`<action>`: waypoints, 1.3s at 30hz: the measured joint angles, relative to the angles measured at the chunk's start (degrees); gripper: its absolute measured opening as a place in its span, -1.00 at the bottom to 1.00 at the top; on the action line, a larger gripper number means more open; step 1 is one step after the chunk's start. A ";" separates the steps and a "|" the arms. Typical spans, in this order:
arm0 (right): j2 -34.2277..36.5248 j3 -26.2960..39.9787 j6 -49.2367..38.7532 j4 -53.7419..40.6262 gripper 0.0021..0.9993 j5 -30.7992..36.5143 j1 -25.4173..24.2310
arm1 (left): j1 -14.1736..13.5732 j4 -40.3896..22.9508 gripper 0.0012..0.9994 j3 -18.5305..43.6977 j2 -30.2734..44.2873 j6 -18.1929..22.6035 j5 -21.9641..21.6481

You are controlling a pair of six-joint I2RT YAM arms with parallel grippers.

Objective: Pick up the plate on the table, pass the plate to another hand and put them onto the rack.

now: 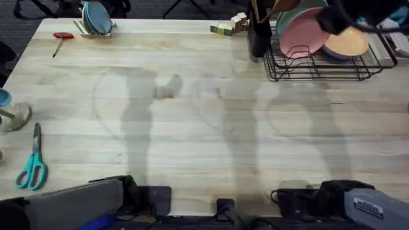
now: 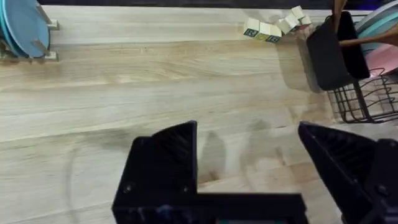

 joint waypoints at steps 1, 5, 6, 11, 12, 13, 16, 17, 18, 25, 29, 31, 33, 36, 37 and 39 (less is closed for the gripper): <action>-0.35 0.00 3.03 -0.02 0.99 -0.16 1.30 | 0.00 0.00 0.99 0.00 0.00 0.00 0.00; -1.28 0.00 11.95 -1.29 0.99 -0.43 6.27 | 0.00 -0.04 0.99 0.00 0.00 0.00 -0.96; -1.47 0.00 13.94 -2.15 0.99 -0.60 7.64 | 0.00 -0.07 0.99 0.00 0.00 0.00 -1.23; -1.63 0.00 24.60 -5.78 0.99 -1.00 14.06 | 0.00 -1.11 0.99 0.00 0.00 0.00 -2.27; -1.63 0.00 26.92 -6.18 0.99 -1.02 15.02 | 0.00 -1.37 0.99 0.00 0.00 0.02 -2.37; -1.63 0.00 29.51 -6.68 0.99 -1.04 16.00 | 0.00 -1.49 0.99 0.00 0.00 0.02 -2.38; -1.63 0.00 35.27 -8.52 0.99 -1.10 18.10 | 0.00 -1.79 0.99 0.00 0.00 0.02 -2.52; -1.63 0.00 36.55 -9.03 0.99 -1.17 18.59 | 0.00 -1.79 0.99 0.00 0.00 0.02 -2.52; -1.63 0.00 37.67 -9.50 0.99 -1.20 19.00 | 0.00 -1.77 0.99 0.00 0.00 0.02 -2.54; -1.63 0.00 43.13 -10.21 0.99 -1.19 19.45 | -1.80 -2.45 0.99 0.00 -0.06 1.49 -2.64; -1.63 0.00 47.17 -10.21 0.99 -1.19 19.45 | -4.87 -3.52 0.99 0.00 -0.83 4.40 -2.74; -1.63 0.00 48.37 -10.21 0.99 -1.19 19.45 | -6.16 -3.50 0.99 0.00 -1.52 5.27 -2.73; -1.63 0.00 49.15 -10.21 0.99 -1.19 19.45 | -6.84 -3.50 0.99 0.00 -2.23 5.94 -2.73; -1.63 0.00 49.74 -10.21 0.99 -1.19 19.45 | -6.91 -3.50 0.99 0.00 -2.77 6.42 -2.75; -1.63 0.00 49.84 -10.21 0.99 -1.19 19.45 | -6.89 -3.50 0.99 0.00 -2.80 6.47 -2.75; -1.63 0.00 50.02 -10.21 0.99 -1.19 19.45 | -6.91 -3.51 0.99 0.00 -2.80 6.62 -2.75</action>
